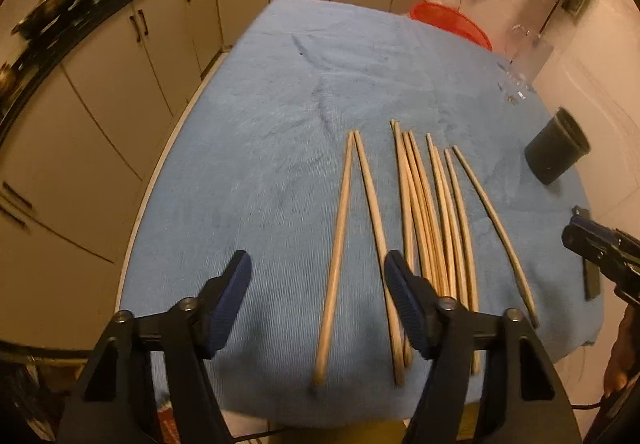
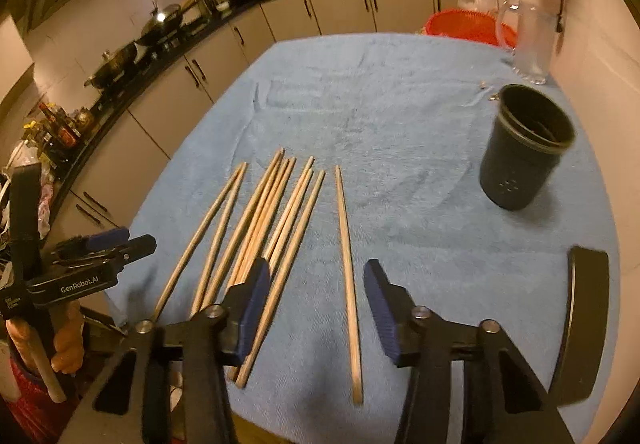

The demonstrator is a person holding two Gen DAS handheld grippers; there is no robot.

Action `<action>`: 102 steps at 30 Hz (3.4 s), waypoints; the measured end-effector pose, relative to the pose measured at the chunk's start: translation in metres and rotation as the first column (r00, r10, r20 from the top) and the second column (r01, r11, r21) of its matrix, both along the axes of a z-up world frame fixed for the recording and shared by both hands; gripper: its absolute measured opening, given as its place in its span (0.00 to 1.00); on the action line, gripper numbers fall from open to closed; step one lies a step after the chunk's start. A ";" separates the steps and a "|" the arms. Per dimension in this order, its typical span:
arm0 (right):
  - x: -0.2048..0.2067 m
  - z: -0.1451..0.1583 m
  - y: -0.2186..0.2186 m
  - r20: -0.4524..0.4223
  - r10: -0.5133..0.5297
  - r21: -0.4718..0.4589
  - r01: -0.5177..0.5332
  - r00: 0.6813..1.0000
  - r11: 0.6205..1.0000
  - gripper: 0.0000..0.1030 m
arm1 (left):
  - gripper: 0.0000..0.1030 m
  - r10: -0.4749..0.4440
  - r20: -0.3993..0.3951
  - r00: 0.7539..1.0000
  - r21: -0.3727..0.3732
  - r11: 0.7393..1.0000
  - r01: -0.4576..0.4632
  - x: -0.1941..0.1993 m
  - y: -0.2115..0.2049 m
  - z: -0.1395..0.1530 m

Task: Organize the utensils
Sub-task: 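Close the left gripper on one chopstick while the right gripper grasps another chopstick, then lift the left gripper's chopstick upright toward the black cup while the right gripper carries its own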

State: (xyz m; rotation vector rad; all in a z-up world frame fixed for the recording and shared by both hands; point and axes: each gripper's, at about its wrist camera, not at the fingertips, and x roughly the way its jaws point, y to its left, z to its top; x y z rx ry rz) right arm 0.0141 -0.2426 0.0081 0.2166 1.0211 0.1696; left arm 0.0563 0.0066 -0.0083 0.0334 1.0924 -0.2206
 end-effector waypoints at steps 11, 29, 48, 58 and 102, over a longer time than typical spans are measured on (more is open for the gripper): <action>0.077 -0.042 0.002 -0.172 0.008 -0.008 -0.009 0.985 1.000 0.30 | 0.43 -0.057 -0.178 0.982 0.006 0.998 0.059 0.061 -0.016 -0.034; 0.116 -0.069 0.012 -0.261 0.020 -0.100 -0.047 0.965 0.994 0.27 | 0.19 -0.109 -0.202 0.973 0.126 0.983 0.137 0.092 -0.056 -0.048; 0.113 -0.050 0.010 -0.157 -0.001 -0.085 -0.012 0.988 0.996 0.07 | 0.07 -0.093 -0.114 0.989 -0.010 0.996 0.093 0.083 -0.033 -0.015; 0.061 0.023 -0.001 0.122 -0.007 -0.029 0.011 0.992 1.000 0.07 | 0.07 -0.087 0.073 0.994 -0.041 0.995 0.090 0.044 -0.023 0.050; -0.015 0.105 -0.073 0.365 -0.175 0.106 0.145 0.914 0.984 0.07 | 0.07 -0.146 0.251 0.957 -0.015 0.988 0.155 0.018 -0.072 0.145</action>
